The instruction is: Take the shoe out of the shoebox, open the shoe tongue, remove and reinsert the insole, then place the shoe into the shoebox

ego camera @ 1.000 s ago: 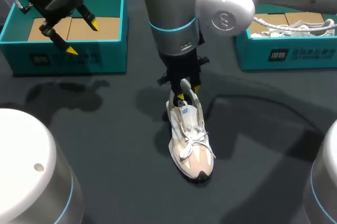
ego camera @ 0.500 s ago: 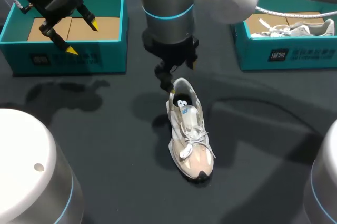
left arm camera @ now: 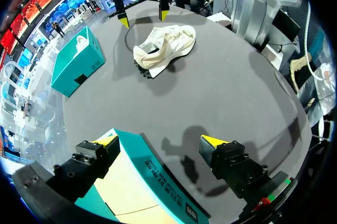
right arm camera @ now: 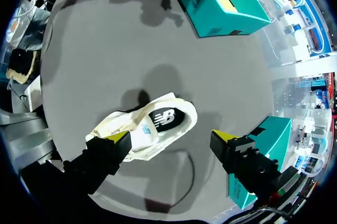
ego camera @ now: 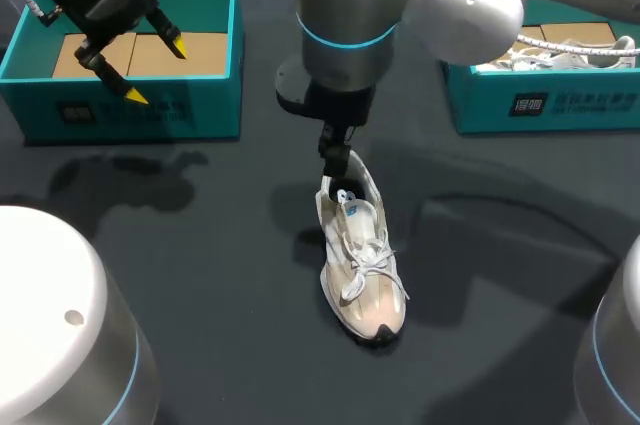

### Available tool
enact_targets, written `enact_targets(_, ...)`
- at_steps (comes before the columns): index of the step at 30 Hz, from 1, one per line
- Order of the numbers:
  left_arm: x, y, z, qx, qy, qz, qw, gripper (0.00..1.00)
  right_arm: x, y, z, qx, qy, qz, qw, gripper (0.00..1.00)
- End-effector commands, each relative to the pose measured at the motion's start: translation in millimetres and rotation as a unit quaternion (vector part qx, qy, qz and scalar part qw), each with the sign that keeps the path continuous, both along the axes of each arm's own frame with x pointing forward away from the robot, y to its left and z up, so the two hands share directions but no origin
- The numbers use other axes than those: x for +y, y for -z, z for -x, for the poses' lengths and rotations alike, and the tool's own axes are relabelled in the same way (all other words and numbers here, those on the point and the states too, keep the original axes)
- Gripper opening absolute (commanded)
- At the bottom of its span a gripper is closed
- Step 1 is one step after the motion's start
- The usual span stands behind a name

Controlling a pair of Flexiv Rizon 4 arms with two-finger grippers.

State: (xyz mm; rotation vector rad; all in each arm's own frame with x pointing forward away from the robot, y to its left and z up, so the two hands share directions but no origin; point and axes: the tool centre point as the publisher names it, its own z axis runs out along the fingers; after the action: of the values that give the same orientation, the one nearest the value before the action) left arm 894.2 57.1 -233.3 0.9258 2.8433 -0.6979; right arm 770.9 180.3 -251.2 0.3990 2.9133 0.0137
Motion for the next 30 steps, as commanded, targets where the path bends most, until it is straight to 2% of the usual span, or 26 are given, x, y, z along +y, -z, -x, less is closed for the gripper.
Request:
enact_targets(1, -0.1, -0.3, -0.4, 0.000, 0.001, -0.001, 1.000, 1.00, 4.5, 3.7, -10.9, 0.006, -0.019, 0.013, 1.000, 1.00)
enact_targets(9, -0.1, -0.3, -0.4, 0.000, 0.001, -0.001, 1.000, 1.00, 3.1, 13.2, -28.4, 0.011, -0.064, 0.017, 0.998, 1.00)
enact_targets(12, -0.1, -0.3, -0.4, 0.000, 0.001, -0.001, 1.000, 1.00, 2.9, 22.0, -34.8, 0.013, -0.081, 0.030, 0.996, 1.00)
enact_targets(30, -0.1, -0.3, -0.4, 0.000, 0.001, -0.001, 1.000, 1.00, -4.5, 71.6, -62.6, 0.009, -0.167, 0.026, 0.986, 1.00)
